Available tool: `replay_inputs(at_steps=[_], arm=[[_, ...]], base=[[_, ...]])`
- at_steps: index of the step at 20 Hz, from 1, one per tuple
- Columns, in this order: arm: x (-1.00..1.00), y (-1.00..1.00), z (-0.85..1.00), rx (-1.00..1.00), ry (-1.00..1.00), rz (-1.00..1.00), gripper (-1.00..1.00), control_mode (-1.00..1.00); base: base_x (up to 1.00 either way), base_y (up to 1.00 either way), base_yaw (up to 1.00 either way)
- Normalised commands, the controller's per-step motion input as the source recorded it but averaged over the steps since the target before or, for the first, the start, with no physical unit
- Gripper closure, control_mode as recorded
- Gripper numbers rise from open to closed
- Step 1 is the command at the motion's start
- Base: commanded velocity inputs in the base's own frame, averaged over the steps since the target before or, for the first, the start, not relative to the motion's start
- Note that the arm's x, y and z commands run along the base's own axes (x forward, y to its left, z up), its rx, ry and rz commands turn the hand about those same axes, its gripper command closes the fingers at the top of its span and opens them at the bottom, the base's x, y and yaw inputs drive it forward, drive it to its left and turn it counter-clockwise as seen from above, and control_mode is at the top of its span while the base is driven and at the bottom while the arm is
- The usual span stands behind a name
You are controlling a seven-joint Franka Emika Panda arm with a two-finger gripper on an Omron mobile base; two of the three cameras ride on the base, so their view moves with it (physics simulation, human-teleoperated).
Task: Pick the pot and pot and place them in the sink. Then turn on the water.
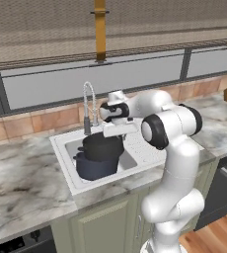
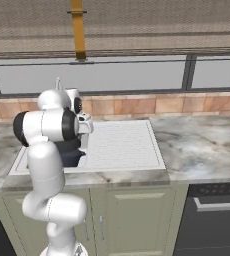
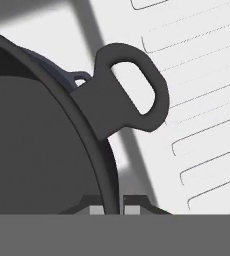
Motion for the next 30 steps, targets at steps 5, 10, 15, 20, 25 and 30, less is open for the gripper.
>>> replay_inputs(at_steps=[5, 10, 15, 20, 25, 30], arm=[[0.03, 0.02, -0.26, 0.00, 0.00, 0.00, 1.00, -1.00], [0.11, 0.14, -0.20, 0.00, -0.02, -0.01, 1.00, -1.00], [0.09, 0.17, -0.14, 0.00, -0.08, -0.01, 1.00, -1.00], [0.00, 0.01, -0.24, 0.03, -0.24, 0.00, 1.00, -1.00], [0.01, 0.00, -0.20, 0.02, -0.18, -0.01, 1.00, -1.00], [0.00, 0.00, 0.00, 0.00, 0.00, 0.00, 1.00, -1.00]], base=[[0.00, 0.00, 0.00], [0.00, 0.00, 0.00], [0.00, 0.00, 0.00], [0.00, 0.00, 0.00], [0.00, 0.00, 0.00], [0.00, 0.00, 0.00]])
